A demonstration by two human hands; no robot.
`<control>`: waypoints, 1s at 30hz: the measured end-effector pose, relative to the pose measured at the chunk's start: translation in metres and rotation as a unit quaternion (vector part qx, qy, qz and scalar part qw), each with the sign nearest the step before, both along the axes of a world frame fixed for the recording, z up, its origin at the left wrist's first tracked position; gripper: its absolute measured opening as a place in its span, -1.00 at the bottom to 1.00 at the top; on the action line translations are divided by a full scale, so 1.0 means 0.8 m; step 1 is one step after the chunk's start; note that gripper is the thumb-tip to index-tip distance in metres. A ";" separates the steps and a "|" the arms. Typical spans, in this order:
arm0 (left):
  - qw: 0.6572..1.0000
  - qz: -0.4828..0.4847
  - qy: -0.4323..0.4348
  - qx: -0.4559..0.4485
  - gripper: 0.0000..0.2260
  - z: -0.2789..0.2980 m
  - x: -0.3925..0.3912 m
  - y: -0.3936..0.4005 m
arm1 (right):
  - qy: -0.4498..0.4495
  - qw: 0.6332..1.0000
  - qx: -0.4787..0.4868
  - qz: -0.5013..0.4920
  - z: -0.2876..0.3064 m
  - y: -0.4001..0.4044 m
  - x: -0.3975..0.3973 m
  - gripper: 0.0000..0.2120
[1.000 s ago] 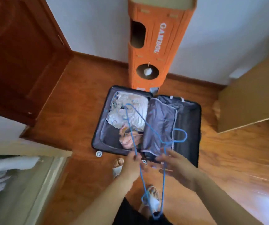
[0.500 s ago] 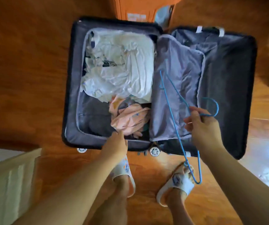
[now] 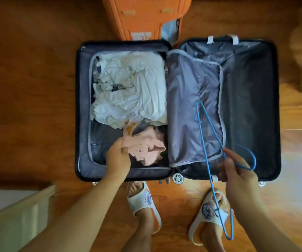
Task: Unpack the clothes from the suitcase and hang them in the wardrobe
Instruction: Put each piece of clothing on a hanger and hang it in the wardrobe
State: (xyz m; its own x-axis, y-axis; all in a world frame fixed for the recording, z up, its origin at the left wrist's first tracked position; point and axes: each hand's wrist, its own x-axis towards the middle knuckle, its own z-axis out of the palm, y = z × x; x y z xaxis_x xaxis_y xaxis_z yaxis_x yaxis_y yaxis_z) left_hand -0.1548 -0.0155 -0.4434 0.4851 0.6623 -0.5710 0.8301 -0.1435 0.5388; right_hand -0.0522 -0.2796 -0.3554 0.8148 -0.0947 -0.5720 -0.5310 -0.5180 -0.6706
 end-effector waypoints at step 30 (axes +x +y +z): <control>0.864 -0.136 -0.273 0.402 -0.58 1.047 -0.093 -0.050 | -0.398 0.811 0.066 0.424 0.988 0.008 0.098 -0.74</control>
